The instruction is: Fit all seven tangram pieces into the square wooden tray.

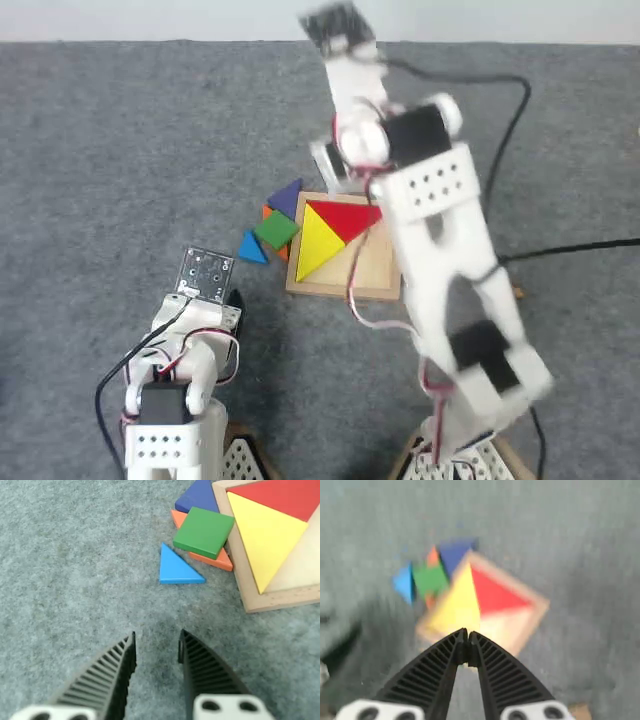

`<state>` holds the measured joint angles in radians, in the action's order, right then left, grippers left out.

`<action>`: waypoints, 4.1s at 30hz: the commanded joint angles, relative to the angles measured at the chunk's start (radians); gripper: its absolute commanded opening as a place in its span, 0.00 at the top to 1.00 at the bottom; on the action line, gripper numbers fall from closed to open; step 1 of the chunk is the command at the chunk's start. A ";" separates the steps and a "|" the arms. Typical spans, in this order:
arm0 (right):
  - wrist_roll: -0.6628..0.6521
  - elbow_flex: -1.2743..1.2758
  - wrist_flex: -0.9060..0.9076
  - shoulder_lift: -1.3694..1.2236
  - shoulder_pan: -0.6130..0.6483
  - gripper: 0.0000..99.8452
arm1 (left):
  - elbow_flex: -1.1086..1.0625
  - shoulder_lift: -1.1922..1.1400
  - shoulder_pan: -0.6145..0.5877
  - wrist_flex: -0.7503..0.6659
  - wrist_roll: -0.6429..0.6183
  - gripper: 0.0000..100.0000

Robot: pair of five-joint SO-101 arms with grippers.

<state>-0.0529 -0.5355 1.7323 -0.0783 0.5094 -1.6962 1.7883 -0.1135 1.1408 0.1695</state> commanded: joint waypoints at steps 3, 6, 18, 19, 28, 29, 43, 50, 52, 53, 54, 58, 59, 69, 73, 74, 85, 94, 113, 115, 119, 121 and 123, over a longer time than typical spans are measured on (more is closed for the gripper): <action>-0.032 0.700 -0.292 0.403 -0.044 0.99 | 0.012 0.017 -0.006 0.003 -0.009 0.86; -0.078 0.985 -0.432 0.561 -0.096 0.99 | 0.012 0.017 -0.006 0.003 -0.009 0.86; -0.146 1.516 -0.796 0.714 -0.332 0.99 | 0.012 0.025 0.244 0.097 -0.009 0.86; -0.146 1.530 -0.806 0.714 -0.332 0.99 | 0.012 0.025 0.264 0.104 -0.005 0.86; -0.095 1.674 -0.940 0.725 -0.328 0.99 | 0.110 0.020 -0.037 -0.028 0.339 0.86; -0.089 1.674 -0.944 0.725 -0.328 0.99 | 0.143 0.018 -0.054 -0.025 0.325 0.86; -0.091 1.676 -0.944 0.716 -0.328 0.99 | 1.116 -0.962 -0.143 0.361 0.331 0.86; -0.091 1.676 -0.946 0.716 -0.328 0.99 | 1.616 -1.606 0.054 0.433 0.121 0.82; -0.091 1.676 -0.946 0.716 -0.328 0.99 | 1.666 -1.703 0.110 0.381 0.063 0.79; -0.091 1.676 -0.946 0.716 -0.328 0.99 | 1.676 -1.738 0.133 0.358 0.041 0.79; -0.091 1.676 -0.946 0.716 -0.328 0.99 | 1.676 -1.769 0.155 0.333 0.021 0.79; -0.091 1.676 -0.946 0.716 -0.328 0.99 | 1.658 -1.896 0.178 0.190 -0.021 0.79; -0.091 1.676 -0.946 0.716 -0.328 0.99 | 1.650 -1.926 0.176 0.157 -0.025 0.79; -0.091 1.679 -0.964 0.716 -0.331 0.99 | 1.626 -2.190 0.127 0.008 0.017 0.79; -0.091 1.679 -0.964 0.716 -0.331 0.99 | 1.627 -2.217 0.020 0.002 0.071 0.79; -0.091 1.679 -0.964 0.716 -0.331 0.99 | 1.627 -2.213 -0.011 0.002 0.083 0.79; -0.091 1.679 -0.964 0.716 -0.328 0.99 | 1.627 -2.015 -0.104 0.009 0.149 0.79; -0.091 1.679 -0.964 0.716 -0.328 0.99 | 1.583 -1.858 -0.026 0.094 0.161 0.79; -0.091 1.679 -0.966 0.716 -0.328 0.99 | 1.606 -2.194 -0.078 -0.048 0.178 0.79; -0.091 1.679 -0.966 0.716 -0.328 0.99 | 1.627 -2.220 -0.100 -0.048 0.190 0.79; -0.091 1.680 -0.980 0.716 -0.328 0.99 | 1.676 -2.232 -0.117 -0.046 0.195 0.79; -0.091 1.680 -0.983 0.714 -0.329 0.99 | 1.709 -2.229 -0.110 -0.025 0.192 0.79; -0.091 1.680 -0.983 0.714 -0.329 0.99 | 1.751 -2.222 -0.100 0.018 0.190 0.79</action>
<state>-0.1542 1.1523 0.7718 0.6137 0.1903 -0.0437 -0.4473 -0.2194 1.1055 0.3475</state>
